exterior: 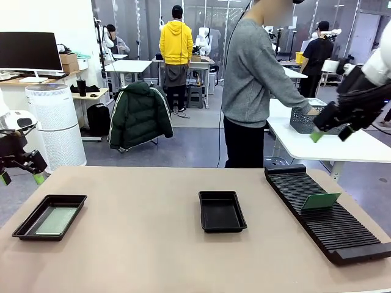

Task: Inspect and transfer BCBs to ESD trays.
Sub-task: Pick up the Blank PCB from the PCB Rack and place it in the right ESD tray.

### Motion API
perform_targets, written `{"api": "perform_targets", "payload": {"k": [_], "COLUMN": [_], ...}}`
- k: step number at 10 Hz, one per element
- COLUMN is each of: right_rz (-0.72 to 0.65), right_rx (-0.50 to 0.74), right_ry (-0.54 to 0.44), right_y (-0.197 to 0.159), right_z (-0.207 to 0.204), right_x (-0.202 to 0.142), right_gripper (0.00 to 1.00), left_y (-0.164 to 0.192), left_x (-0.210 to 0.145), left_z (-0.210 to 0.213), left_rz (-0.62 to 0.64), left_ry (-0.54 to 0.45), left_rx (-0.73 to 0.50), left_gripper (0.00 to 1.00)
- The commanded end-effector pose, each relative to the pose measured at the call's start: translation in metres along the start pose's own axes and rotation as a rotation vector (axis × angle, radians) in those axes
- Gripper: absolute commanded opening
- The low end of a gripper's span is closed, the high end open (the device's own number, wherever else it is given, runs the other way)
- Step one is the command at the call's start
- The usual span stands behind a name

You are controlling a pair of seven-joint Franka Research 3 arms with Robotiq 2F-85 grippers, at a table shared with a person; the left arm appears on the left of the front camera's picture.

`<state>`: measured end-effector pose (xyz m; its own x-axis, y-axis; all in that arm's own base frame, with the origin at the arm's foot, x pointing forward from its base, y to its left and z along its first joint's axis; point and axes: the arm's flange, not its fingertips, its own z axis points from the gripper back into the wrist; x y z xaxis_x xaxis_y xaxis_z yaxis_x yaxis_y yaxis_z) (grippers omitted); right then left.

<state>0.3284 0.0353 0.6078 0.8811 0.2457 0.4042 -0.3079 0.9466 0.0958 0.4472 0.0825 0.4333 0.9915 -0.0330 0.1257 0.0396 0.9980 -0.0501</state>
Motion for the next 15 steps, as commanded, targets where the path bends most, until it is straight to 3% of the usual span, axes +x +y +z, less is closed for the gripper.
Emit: {"api": "perform_targets", "payload": {"k": [1, 7, 8, 15], "right_rz": [0.048, 0.102, 0.1, 0.109], "right_rx": [-0.01, 0.014, 0.012, 0.011], "right_ry": [0.005, 0.059, 0.037, 0.042], "right_y": [-0.032, -0.101, -0.086, -0.088], "right_z": [0.003, 0.015, 0.008, 0.01], "right_x": [-0.015, -0.021, -0.025, -0.022], "right_gripper": [1.0, 1.0, 1.0, 1.0], "left_y": [0.001, 0.001, 0.001, 0.001], "left_x": [-0.001, -0.001, -0.001, -0.001], "left_z": [-0.002, -0.002, -0.002, -0.002], "left_rz": [-0.002, -0.002, -0.002, -0.002], "left_ry": [-0.007, -0.007, -0.007, -0.007], "left_rx": [0.002, 0.002, 0.002, 0.002], "left_gripper": [1.0, 1.0, 1.0, 1.0]}}
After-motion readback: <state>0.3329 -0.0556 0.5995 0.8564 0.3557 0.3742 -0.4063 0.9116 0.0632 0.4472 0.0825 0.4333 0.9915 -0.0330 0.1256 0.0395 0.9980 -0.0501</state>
